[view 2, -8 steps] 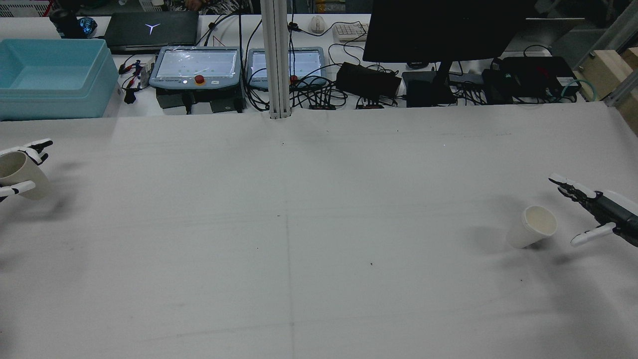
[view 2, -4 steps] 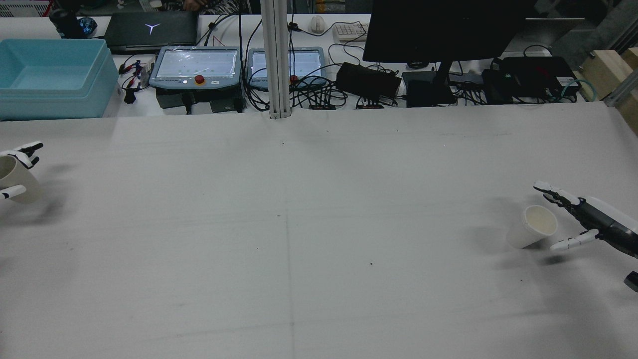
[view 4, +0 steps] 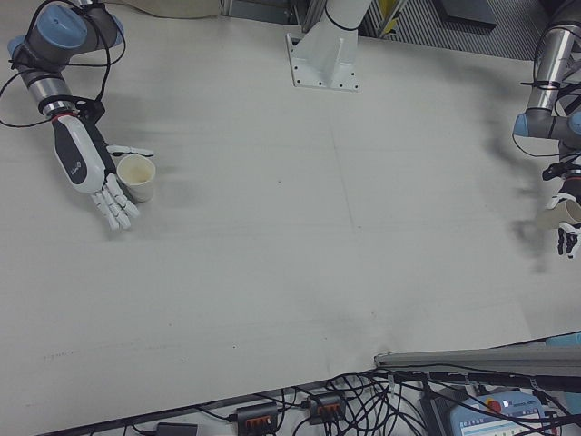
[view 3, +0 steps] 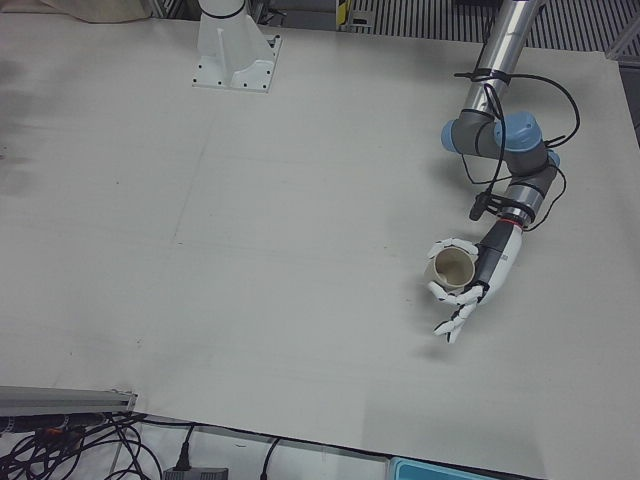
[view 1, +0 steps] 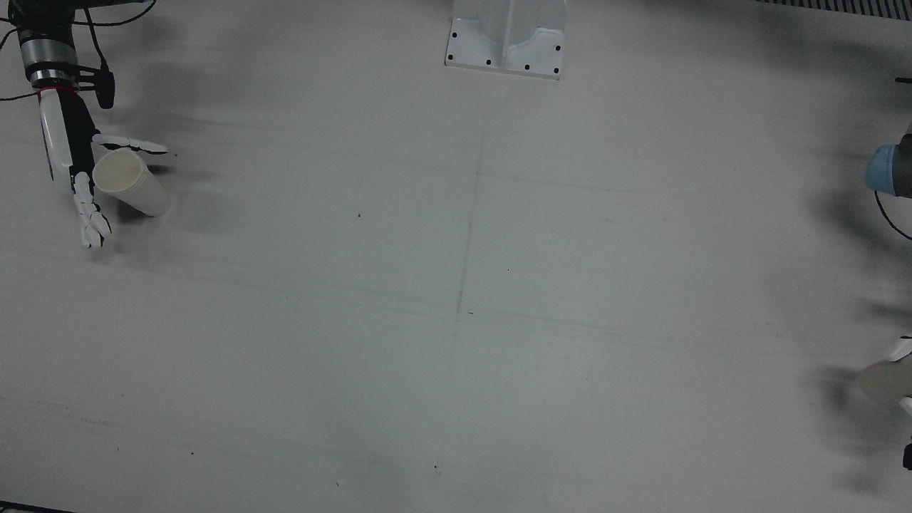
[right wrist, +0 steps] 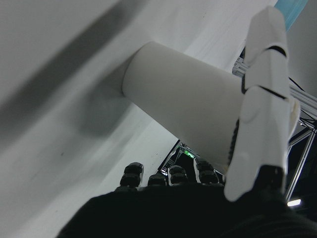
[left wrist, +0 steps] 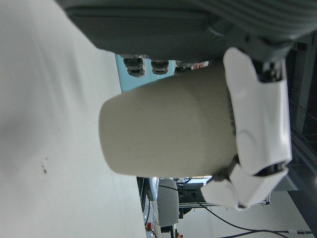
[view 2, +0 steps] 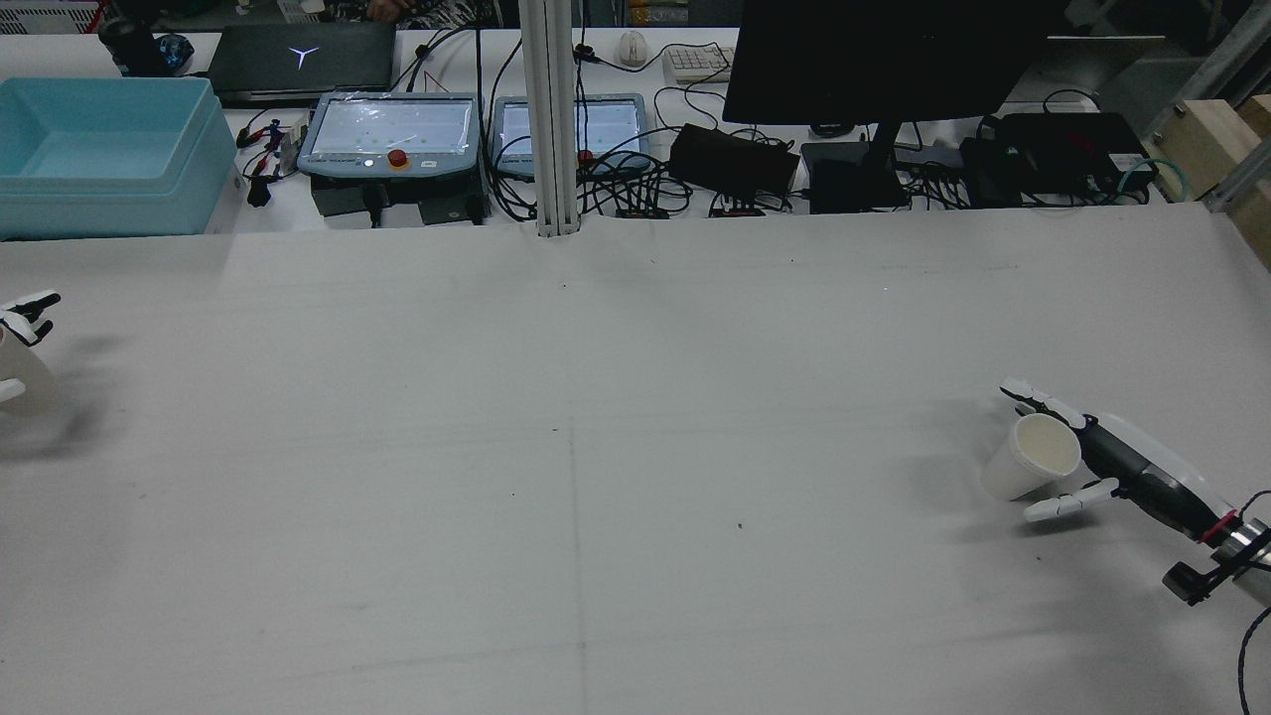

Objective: Pour water
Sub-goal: 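Move the right hand down to the other beige cup and grasp it, then lift both cups and bring them toward the table center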

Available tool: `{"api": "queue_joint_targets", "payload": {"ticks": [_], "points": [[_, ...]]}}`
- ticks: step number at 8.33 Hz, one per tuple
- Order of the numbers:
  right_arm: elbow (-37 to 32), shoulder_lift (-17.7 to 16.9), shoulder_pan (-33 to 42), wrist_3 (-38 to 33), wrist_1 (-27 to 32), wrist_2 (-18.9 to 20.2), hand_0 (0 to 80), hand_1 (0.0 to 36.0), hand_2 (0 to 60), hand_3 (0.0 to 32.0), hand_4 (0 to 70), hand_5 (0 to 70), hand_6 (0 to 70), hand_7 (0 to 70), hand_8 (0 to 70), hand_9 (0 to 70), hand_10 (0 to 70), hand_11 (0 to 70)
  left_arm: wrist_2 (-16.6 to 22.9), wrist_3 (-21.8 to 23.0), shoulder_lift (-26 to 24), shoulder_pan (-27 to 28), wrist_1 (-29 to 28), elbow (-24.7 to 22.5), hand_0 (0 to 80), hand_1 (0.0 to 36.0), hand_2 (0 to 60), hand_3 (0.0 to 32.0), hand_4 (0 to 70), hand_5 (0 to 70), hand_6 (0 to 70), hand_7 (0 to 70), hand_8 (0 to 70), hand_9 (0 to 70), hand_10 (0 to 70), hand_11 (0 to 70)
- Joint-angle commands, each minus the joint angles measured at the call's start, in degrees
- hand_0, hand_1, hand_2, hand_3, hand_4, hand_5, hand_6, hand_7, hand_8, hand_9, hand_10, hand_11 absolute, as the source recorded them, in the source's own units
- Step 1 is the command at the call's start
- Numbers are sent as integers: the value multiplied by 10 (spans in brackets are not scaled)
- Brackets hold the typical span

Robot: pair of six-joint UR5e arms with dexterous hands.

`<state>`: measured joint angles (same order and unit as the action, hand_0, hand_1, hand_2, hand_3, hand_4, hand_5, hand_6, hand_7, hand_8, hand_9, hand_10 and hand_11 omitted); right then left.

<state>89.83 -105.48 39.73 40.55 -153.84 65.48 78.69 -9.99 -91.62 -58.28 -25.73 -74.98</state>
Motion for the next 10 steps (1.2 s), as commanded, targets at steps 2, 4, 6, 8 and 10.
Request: {"api": "queue_joint_targets", "payload": {"ticks": [2,4,6,8,10], "points": [[71,-13,-40,14,-15,-89,800,360,412,0,0,700,269,553,397,577,482,700,0,1,26,-4,-18,1,548,360,600,0,700,700,78,174,29,41,37,69],[89,-14,-40,14,-51,-90,800,360,600,0,0,700,515,700,606,700,700,700,0,3,26,-4,-20,4,540,360,600,0,700,700,78,172,27,40,41,73],[155,-58,-38,14,-53,-110,800,360,600,0,0,700,442,694,559,700,700,700,0,4,26,-11,-25,4,543,360,600,0,700,700,79,173,29,40,41,74],[284,-91,-13,14,-156,-105,800,360,565,0,0,700,430,656,527,700,676,700,1,4,26,-10,-27,-1,558,360,600,0,700,700,83,180,29,42,40,74],[401,-73,43,46,-271,-78,800,360,514,0,0,700,368,575,487,674,653,700,1,4,15,-8,-24,-8,572,360,600,0,700,700,89,188,30,42,41,76]]}}
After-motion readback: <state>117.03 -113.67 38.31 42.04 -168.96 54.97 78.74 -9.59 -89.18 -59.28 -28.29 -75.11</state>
